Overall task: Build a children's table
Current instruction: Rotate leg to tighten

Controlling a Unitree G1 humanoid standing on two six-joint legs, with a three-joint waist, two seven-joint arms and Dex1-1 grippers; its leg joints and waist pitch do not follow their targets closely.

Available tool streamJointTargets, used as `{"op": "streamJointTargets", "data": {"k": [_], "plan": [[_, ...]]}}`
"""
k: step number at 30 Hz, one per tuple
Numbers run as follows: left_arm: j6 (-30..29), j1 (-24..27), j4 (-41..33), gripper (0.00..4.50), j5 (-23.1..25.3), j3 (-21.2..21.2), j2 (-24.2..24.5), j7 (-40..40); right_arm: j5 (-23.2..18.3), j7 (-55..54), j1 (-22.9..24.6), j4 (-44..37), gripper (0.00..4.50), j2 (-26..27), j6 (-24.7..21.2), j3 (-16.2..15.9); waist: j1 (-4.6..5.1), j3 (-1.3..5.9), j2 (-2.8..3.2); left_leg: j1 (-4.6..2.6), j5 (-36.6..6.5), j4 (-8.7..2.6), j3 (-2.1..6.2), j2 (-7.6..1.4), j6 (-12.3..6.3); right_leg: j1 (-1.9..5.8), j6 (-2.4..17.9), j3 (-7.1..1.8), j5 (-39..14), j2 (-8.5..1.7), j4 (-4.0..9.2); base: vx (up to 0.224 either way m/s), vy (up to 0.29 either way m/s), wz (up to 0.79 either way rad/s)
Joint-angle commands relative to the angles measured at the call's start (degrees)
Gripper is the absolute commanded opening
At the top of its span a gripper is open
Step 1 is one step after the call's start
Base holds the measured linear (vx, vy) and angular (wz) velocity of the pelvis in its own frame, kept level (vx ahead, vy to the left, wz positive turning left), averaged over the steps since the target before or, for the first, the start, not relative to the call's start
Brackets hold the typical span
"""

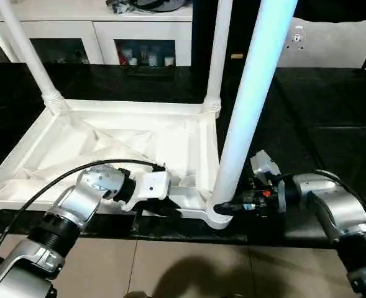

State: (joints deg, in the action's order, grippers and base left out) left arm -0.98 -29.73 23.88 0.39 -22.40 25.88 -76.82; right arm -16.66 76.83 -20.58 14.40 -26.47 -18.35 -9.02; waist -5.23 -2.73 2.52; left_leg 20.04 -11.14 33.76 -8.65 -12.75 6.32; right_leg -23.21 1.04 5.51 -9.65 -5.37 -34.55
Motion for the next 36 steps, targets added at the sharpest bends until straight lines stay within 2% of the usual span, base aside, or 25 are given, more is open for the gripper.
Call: {"op": "streamJointTargets", "data": {"k": [1,3,4,5,6,8,9,10,12,13,14,15,16,19,22,25,26,27,28,30,31,32,33,34,36], "plan": [[-5.67,-0.98,-0.99,0.00,-0.08,-0.17,-3.29,5.30,-0.60,-6.22,-0.44,-1.11,2.09,3.61,-2.49,-0.42,0.29,3.69,-0.86,0.44,-8.83,-3.71,-1.22,0.15,-3.24,3.45,10.45,-2.38,-16.23,-2.10,4.17,0.000,0.000,0.00],[-9.18,-1.66,-1.40,0.00,0.35,0.66,-5.40,9.42,2.01,-13.59,-1.55,1.46,2.07,6.36,-2.87,0.53,0.67,3.45,-0.87,0.31,-10.69,-3.86,-1.17,0.32,-2.39,3.30,8.98,-2.27,-20.61,-2.04,4.70,0.000,0.000,0.00],[-11.19,-2.04,-1.59,0.00,0.55,1.22,-7.04,12.09,3.20,-18.63,-2.51,3.24,2.07,8.41,-3.24,1.52,0.79,3.39,-0.65,0.22,-11.07,-3.88,-1.17,0.31,-1.90,3.16,8.54,-2.30,-21.88,-2.11,4.77,0.000,0.000,0.00],[-12.51,-2.32,-1.60,0.00,0.86,1.54,-8.31,14.18,3.80,-22.15,-3.28,4.39,2.07,9.97,-3.74,2.26,1.49,3.21,-0.66,0.37,-12.92,-3.94,-0.90,0.71,-0.75,3.27,6.75,-1.86,-26.63,-2.10,5.22,0.000,0.000,0.00],[-14.38,-2.67,-1.67,0.00,1.48,1.92,-9.97,16.95,4.50,-26.66,-4.19,5.49,2.06,12.02,-4.63,3.12,2.25,3.16,-0.57,0.26,-13.65,-3.84,-0.88,0.87,-0.34,3.07,5.73,-1.79,-28.63,-2.03,5.55,0.000,0.000,0.00],[-17.01,-3.16,-1.61,0.00,2.18,2.53,-12.17,20.48,5.63,-31.20,-5.32,6.33,2.04,14.35,-5.75,3.28,3.09,3.35,-0.66,0.49,-13.68,-3.75,-0.74,1.02,-0.89,3.22,5.08,-1.67,-28.70,-1.98,5.81,0.000,0.000,0.00],[-18.93,-3.50,-1.68,0.00,2.65,3.00,-13.56,22.77,6.26,-34.11,-6.14,6.89,2.04,15.96,-6.65,3.41,3.42,3.28,-0.31,0.65,-13.48,-3.82,-0.74,0.96,-0.93,3.25,5.27,-1.73,-27.77,-1.88,5.69,0.000,0.000,0.00],[-20.17,-3.85,-1.55,0.00,3.28,3.27,-14.65,24.81,6.47,-37.01,-7.18,7.88,2.04,17.63,-7.80,3.90,3.73,3.30,-0.49,0.87,-13.05,-3.80,-0.72,0.99,-0.98,3.32,5.46,-1.70,-27.04,-1.87,5.68,0.000,0.000,0.00],[-21.43,-4.33,-1.37,0.00,4.31,3.22,-15.63,26.98,6.46,-41.30,-8.92,9.88,2.04,20.13,-8.01,5.03,4.20,3.59,-0.55,0.69,-12.40,-3.59,-0.78,1.08,-1.59,3.18,6.54,-1.72,-24.52,-1.81,5.60,0.000,0.000,0.00],[-22.41,-4.70,-1.30,0.00,4.96,3.44,-16.36,28.76,7.55,-41.57,-9.77,11.33,2.04,21.00,-4.46,4.44,4.52,3.68,-0.61,0.78,-12.48,-3.57,-0.74,1.01,-1.92,3.17,7.25,-1.70,-23.60,-1.83,5.43,0.000,0.000,0.00],[-22.41,-4.70,-1.30,0.00,4.96,3.44,-16.36,28.76,7.55,-41.57,-9.77,11.33,2.04,21.00,-4.46,4.44,4.61,3.68,-0.54,0.82,-12.48,-3.56,-0.75,1.00,-2.05,3.20,7.39,-1.67,-23.39,-1.84,5.42,0.000,0.000,0.00],[-22.56,-4.87,-1.36,0.00,5.04,3.72,-16.75,29.37,7.82,-40.99,-9.84,11.79,2.57,21.34,-2.91,4.50,4.54,3.78,-0.81,0.78,-11.73,-3.44,-0.88,0.99,-2.63,3.20,7.81,-1.74,-21.95,-1.83,5.45,0.000,0.000,0.00],[-22.80,-4.93,-1.49,0.00,5.16,3.83,-16.87,29.60,7.70,-40.96,-9.76,11.79,2.57,21.44,-2.84,4.79,4.37,3.83,-1.11,0.86,-10.62,-3.48,-0.94,0.87,-3.21,3.32,8.46,-1.82,-19.92,-1.80,5.27,0.000,0.000,0.00],[-23.13,-4.99,-1.73,0.00,5.52,3.87,-16.84,30.05,7.42,-40.67,-9.50,11.40,2.93,21.39,-2.97,5.18,4.30,3.85,-0.75,0.96,-8.89,-3.55,-0.86,0.63,-3.86,3.52,10.37,-1.99,-15.13,-1.81,4.56,0.000,0.000,0.00],[-20.63,-4.44,-1.49,0.00,6.04,3.70,-14.90,29.46,6.58,-35.64,-7.13,7.92,3.20,17.91,-2.15,5.07,4.12,3.81,-0.48,0.89,-9.87,-3.52,-0.93,0.68,-4.30,3.76,10.29,-1.98,-15.50,-1.88,4.75,0.000,0.000,0.00],[-17.65,-3.96,-0.79,0.00,6.60,2.63,-12.46,27.40,6.19,-30.93,-5.41,6.68,3.47,13.54,0.14,5.20,3.52,3.94,-0.60,0.78,-9.30,-3.47,-1.01,0.55,-4.85,3.65,10.25,-2.07,-14.86,-1.93,4.75,0.000,0.000,0.00],[-16.54,-3.85,-0.57,0.00,6.69,2.47,-11.88,26.63,5.96,-29.60,-5.11,6.51,3.56,12.49,0.71,5.34,3.16,3.88,-0.06,0.72,-9.38,-3.46,-1.02,0.54,-4.72,3.61,10.44,-2.07,-14.82,-1.96,4.67,0.000,0.000,0.00],[-16.54,-3.85,-0.57,0.00,6.69,2.47,-11.88,26.63,5.96,-29.60,-5.11,6.51,3.64,12.49,0.71,5.34,3.14,3.87,-0.33,0.81,-9.39,-3.44,-1.07,0.58,-4.81,3.67,10.39,-2.05,-14.76,-1.93,4.87,0.000,0.000,0.00],[-15.50,-3.72,-0.39,0.00,6.69,2.41,-11.41,25.88,5.68,-28.47,-4.85,6.23,3.73,11.65,1.01,5.52,3.01,3.90,-0.20,0.75,-9.37,-3.50,-0.98,0.55,-4.69,3.70,10.63,-2.02,-14.44,-1.92,4.71,0.000,0.000,0.00],[-12.33,-3.34,0.14,0.00,6.34,2.16,-10.36,23.61,5.05,-25.57,-4.42,5.54,3.82,9.50,1.54,5.95,2.91,3.88,-0.34,0.70,-9.91,-3.47,-1.05,0.56,-4.77,3.69,10.47,-2.07,-14.75,-1.89,4.80,0.000,0.000,0.00],[-8.14,-2.78,0.76,0.00,5.64,1.77,-9.07,20.58,4.36,-22.03,-3.96,4.69,3.91,6.86,2.10,6.35,2.81,3.85,-0.19,0.76,-9.92,-3.51,-0.96,0.54,-4.89,3.73,10.44,-2.05,-14.86,-1.98,4.88,0.000,0.000,0.00],[-8.14,-2.78,0.76,0.00,5.64,1.77,-9.07,20.58,4.36,-22.03,-3.96,4.69,4.00,6.86,2.10,6.35,2.78,3.89,-0.31,0.78,-9.99,-3.51,-0.97,0.53,-4.97,3.79,10.35,-2.02,-14.84,-1.90,4.91,0.000,0.000,0.00],[-4.72,-2.18,1.65,0.00,5.01,0.78,-7.08,16.92,4.05,-17.10,-3.57,3.93,4.11,3.33,2.83,5.92,2.72,3.92,-0.03,0.71,-9.95,-3.52,-0.96,0.41,-4.95,3.69,10.79,-2.08,-13.98,-1.94,4.61,0.000,0.000,0.00],[-4.72,-2.18,1.65,0.00,5.01,0.78,-7.08,16.92,4.05,-17.10,-3.57,3.93,4.29,3.33,2.83,5.92,2.53,3.93,-0.17,0.73,-10.37,-3.49,-0.96,0.40,-5.11,3.76,10.81,-2.01,-14.10,-1.90,4.73,0.000,0.000,0.00],[-1.60,-1.84,2.33,0.00,4.34,-0.44,-4.93,12.42,3.71,-11.32,-3.48,3.62,4.29,-0.22,3.21,4.87,2.29,3.92,-0.43,0.67,-10.44,-3.47,-1.05,0.38,-5.37,3.73,11.17,-2.02,-13.96,-1.87,4.68,0.000,0.000,0.00]]}}
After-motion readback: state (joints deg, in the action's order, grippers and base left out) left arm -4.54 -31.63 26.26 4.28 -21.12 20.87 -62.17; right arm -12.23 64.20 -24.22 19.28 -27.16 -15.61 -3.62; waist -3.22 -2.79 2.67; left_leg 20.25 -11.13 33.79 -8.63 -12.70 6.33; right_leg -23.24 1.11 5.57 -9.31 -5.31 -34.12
